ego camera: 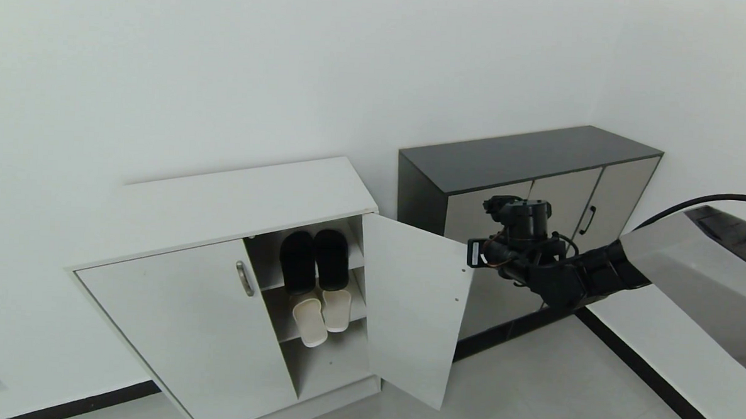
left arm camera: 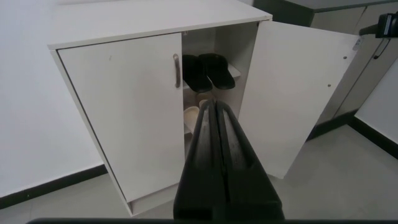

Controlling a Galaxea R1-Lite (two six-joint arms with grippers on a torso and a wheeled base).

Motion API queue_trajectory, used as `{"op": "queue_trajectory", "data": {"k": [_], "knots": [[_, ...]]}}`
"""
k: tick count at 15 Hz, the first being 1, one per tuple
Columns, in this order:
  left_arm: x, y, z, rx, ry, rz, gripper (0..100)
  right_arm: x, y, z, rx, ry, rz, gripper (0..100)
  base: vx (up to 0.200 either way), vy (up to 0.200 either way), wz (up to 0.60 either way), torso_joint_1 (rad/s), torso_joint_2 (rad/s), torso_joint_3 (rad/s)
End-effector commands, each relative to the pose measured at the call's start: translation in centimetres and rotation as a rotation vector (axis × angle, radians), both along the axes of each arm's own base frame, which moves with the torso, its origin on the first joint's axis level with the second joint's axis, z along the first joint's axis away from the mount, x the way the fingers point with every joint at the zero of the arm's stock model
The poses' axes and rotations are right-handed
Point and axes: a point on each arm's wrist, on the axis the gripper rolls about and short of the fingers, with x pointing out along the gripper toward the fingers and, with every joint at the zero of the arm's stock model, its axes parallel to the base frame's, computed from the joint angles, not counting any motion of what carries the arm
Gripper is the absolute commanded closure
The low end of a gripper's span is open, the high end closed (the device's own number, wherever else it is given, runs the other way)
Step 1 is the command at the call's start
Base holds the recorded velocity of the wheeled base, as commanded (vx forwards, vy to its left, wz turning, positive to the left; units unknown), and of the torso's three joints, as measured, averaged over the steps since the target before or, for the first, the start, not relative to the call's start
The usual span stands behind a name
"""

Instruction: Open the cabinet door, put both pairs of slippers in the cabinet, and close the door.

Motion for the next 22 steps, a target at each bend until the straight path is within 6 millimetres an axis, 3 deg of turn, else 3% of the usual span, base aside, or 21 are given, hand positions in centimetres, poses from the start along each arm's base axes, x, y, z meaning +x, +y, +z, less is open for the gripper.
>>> {"op": "queue_trajectory", "data": {"k": [1,7,17,22], "knots": [[0.0,0.0,0.0,-0.001,0.001,0.001,100,-0.1,0.1,0.0,-0.001,0.001,0.002,100,0.000,0.000,0.00,0.000,0.00,0.000],[0.0,0.0,0.0,-0.001,0.001,0.001,100,-1.2,1.4,0.2,-0.001,0.007,0.037,100,0.000,0.000,0.00,0.000,0.00,0.000],[0.0,0.0,0.0,-0.001,0.001,0.003,100,-11.3,8.1,3.6,0.001,-0.036,0.298,100,0.000,0.000,0.00,0.000,0.00,0.000],[0.0,0.0,0.0,-0.002,0.001,0.003,100,-12.6,7.7,3.4,-0.060,-0.038,0.332,100,0.000,0.000,0.00,0.000,0.00,0.000]]}}
